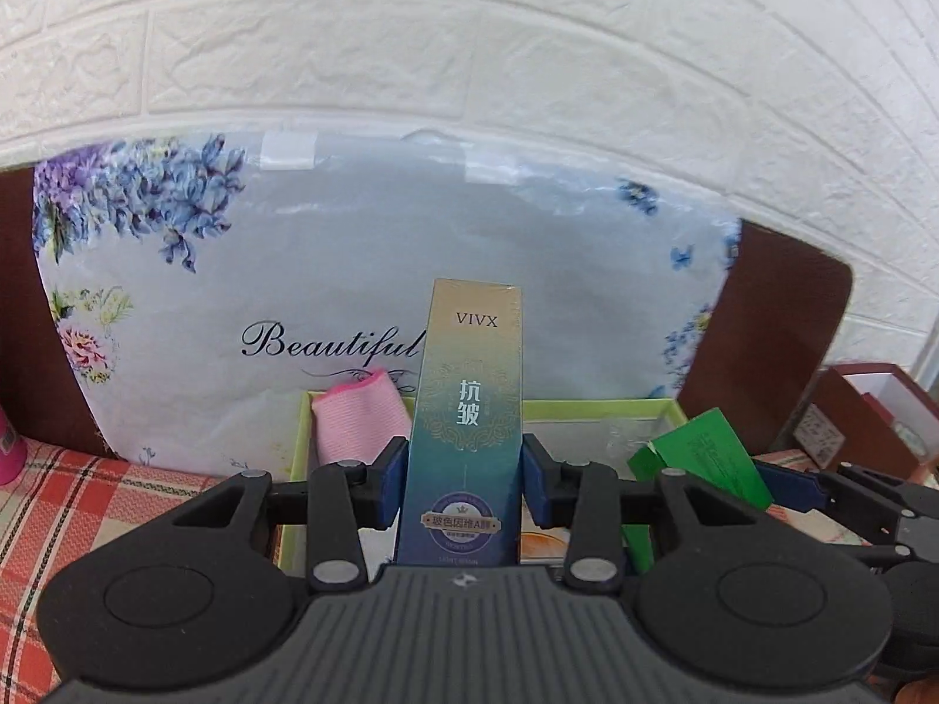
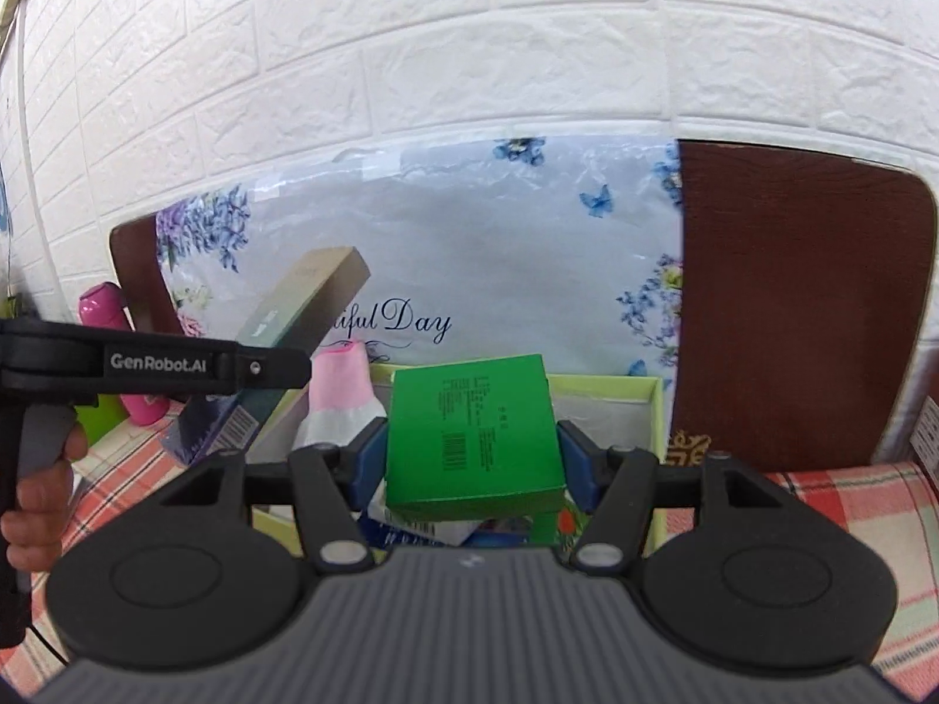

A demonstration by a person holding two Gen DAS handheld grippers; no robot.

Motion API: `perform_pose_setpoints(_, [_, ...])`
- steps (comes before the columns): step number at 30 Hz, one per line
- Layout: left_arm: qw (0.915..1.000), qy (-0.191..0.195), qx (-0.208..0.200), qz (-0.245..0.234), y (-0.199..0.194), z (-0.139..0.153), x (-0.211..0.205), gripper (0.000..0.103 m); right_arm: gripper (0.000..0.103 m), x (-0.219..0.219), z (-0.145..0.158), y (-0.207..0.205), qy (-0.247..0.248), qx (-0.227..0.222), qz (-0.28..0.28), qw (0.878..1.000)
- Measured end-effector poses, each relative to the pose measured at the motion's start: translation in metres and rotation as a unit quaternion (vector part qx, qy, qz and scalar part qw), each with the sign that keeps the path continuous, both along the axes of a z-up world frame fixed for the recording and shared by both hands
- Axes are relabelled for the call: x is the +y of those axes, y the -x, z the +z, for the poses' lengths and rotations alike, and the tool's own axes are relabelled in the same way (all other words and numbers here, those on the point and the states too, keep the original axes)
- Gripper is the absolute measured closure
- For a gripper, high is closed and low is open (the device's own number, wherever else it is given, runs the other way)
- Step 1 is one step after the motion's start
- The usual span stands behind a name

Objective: Organize objects
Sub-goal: 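Lower the VIVX box into the green box with left tool while right drops the green box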

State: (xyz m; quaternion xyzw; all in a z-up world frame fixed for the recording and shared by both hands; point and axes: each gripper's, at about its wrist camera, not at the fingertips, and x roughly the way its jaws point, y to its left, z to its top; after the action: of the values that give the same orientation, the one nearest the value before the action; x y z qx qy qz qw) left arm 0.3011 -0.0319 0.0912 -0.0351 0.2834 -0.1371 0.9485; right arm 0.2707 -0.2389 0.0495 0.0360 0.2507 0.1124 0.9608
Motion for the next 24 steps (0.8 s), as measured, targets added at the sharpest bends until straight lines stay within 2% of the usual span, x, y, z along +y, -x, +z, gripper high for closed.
perform_pose_setpoints(4, [0.9997,-0.007,0.021,0.006,-0.015,-0.021,0.003,0.06,0.041,0.015,-0.024,-0.023,0.002,0.014,0.018,1.0])
perform_pose_setpoints(5, [0.9996,-0.01,0.023,0.012,-0.017,-0.027,0.005,0.049,0.031,0.018,-0.031,-0.028,0.005,0.024,0.027,0.999])
perform_pose_setpoints(6, [0.9994,-0.015,0.026,0.019,-0.019,-0.032,0.006,0.029,0.024,0.021,-0.037,-0.031,0.013,0.035,0.031,0.999])
perform_pose_setpoints(7, [0.9991,-0.021,0.028,0.025,-0.018,-0.036,0.008,0.024,0.014,0.023,-0.041,-0.031,0.019,0.038,0.031,0.999])
perform_pose_setpoints(11, [0.9992,-0.025,0.025,0.021,-0.011,-0.042,0.017,0.023,0.003,0.02,-0.05,-0.022,0.027,0.033,0.016,0.999])
perform_pose_setpoints(14, [0.9989,-0.025,0.028,0.029,-0.008,-0.041,0.018,0.023,0.001,0.015,-0.046,-0.016,0.014,0.04,0.004,0.999])
perform_pose_setpoints(21, [0.9994,-0.024,0.009,0.023,0.023,-0.017,0.016,0.023,0.0,0.006,-0.016,0.016,0.003,0.021,-0.012,1.0])
perform_pose_setpoints(24, [0.9995,-0.024,-0.001,0.023,0.045,-0.005,0.015,0.023,0.0,0.007,-0.002,0.036,0.016,0.015,-0.023,0.999])
